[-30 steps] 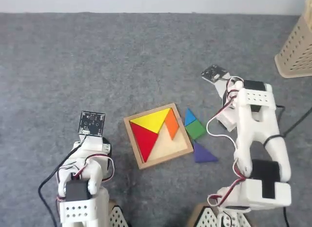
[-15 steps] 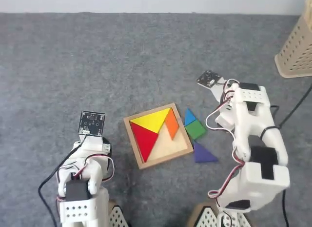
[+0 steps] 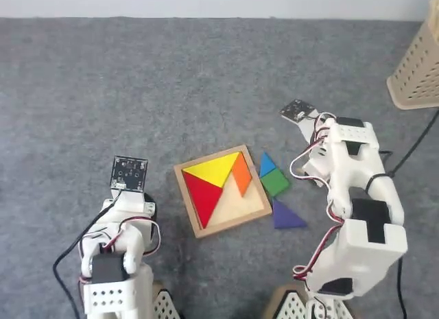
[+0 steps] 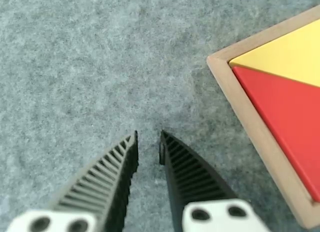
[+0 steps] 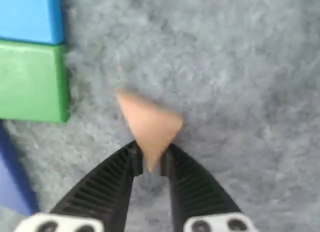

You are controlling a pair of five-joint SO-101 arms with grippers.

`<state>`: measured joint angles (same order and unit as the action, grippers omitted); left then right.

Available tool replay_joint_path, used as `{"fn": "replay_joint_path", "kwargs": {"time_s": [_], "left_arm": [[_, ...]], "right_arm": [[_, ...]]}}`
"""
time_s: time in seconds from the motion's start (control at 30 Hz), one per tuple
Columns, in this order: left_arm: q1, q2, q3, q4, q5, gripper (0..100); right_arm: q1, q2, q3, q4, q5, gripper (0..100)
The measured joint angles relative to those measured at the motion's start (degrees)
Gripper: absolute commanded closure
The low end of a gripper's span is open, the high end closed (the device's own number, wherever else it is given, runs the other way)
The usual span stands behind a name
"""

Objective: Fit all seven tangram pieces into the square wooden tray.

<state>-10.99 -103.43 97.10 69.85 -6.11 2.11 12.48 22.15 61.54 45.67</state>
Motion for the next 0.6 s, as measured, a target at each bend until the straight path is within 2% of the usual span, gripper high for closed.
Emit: {"fn": "replay_joint_path", "kwargs": {"time_s": [0.13, 0.4, 0.6], "left_arm": [[0.00, 0.00, 0.00, 0.00, 0.00, 93], [0.00, 0.00, 0.00, 0.00, 0.00, 93], [0.00, 0.00, 0.00, 0.00, 0.00, 93]], "right_arm": [[-2.99, -6.07, 0.00, 3.96, -2.29, 99.2], [-17.76, -23.03, -0.09, 12.13, -8.53, 98.8], [-17.23, -24.00, -0.18, 14.77, -9.14, 98.7]]}}
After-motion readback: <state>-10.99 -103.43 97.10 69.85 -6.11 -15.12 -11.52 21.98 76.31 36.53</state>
